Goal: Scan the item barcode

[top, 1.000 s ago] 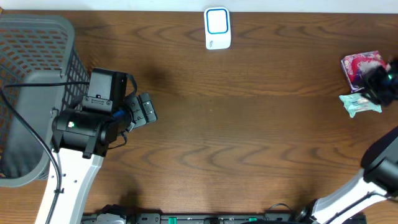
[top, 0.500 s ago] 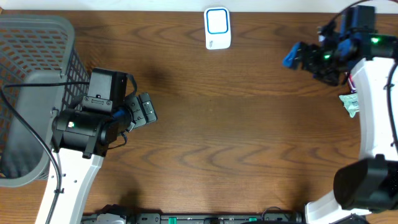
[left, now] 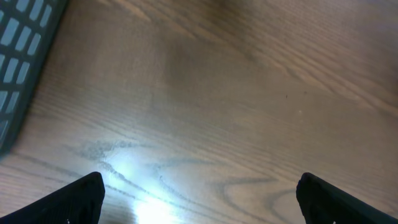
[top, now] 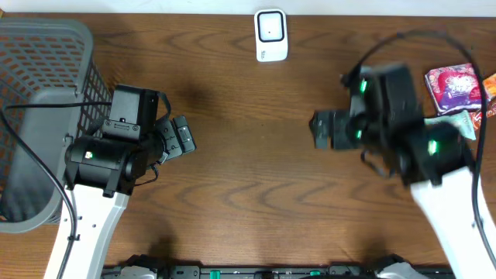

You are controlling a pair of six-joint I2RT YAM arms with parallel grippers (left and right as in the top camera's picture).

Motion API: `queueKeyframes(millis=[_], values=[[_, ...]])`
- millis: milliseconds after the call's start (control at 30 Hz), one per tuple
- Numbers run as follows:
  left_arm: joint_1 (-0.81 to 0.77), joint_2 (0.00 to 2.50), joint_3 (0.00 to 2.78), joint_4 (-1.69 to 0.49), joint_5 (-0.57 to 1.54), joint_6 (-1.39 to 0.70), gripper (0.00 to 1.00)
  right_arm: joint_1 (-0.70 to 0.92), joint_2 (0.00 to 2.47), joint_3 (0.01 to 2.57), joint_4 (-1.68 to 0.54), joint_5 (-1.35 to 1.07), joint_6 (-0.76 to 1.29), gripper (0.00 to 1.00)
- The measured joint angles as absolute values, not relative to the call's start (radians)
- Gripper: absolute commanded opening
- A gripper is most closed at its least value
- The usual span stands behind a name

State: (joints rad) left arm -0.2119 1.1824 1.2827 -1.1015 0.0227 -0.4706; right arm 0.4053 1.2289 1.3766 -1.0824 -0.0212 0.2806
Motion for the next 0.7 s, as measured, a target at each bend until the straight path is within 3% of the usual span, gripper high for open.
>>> queueKeyframes(millis=[267,700], values=[[-0.212,1.182,1.282,-1.103,0.023,-0.471,0.98,0.485,1.085,1.129,-0.975,0.023,0.281,0.99],[-0.212,1.182,1.282,-1.103,0.023,-0.471,0.98,0.485,1.095,1.111,-0.976,0.034,0.28,0.99]])
